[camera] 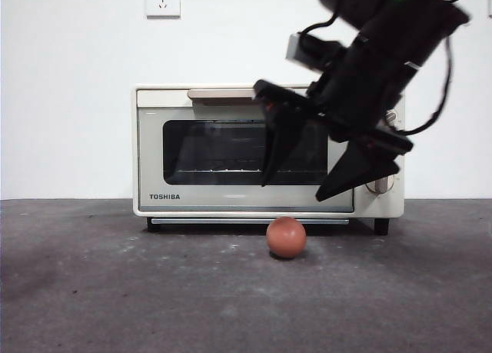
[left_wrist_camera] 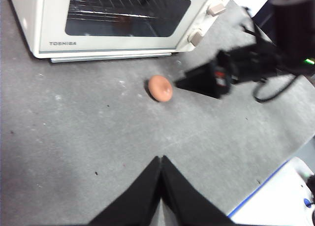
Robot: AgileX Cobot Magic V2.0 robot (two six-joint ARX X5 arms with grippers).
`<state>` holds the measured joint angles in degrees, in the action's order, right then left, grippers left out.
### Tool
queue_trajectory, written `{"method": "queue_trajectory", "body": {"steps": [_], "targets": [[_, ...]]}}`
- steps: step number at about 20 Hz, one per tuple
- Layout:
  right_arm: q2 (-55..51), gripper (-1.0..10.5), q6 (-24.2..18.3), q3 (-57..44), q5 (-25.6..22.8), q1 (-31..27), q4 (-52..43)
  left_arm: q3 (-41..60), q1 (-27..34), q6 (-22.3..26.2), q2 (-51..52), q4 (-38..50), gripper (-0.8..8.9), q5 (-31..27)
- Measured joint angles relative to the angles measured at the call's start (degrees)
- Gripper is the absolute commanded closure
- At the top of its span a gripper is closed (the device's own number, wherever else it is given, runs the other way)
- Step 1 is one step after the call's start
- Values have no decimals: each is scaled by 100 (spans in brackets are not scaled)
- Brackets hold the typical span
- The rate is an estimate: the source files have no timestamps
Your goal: Eggoven
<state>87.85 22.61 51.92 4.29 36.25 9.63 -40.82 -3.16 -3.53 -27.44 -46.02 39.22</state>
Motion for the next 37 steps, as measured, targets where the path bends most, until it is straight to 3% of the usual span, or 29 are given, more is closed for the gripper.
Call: {"method": "queue_trajectory", "body": {"steps": [16,20,28,33,37], "targets": [[1377,569,17,450,-437,48,-271,0,-125,0,-35,-2,806,0],[1423,649,20,452,-584,50,-367,0,-125,0,-37,-2,806,0],[1423,945,17,452,-577,50,-378,0,-125,0,-37,0,806,0],[1386,944,15,457,-472,50,-306,0,-125,-2,-107,205,806,0],[680,944,-83,457,-380,170,146,0,-127,-184,-496,944,806,0]]}}
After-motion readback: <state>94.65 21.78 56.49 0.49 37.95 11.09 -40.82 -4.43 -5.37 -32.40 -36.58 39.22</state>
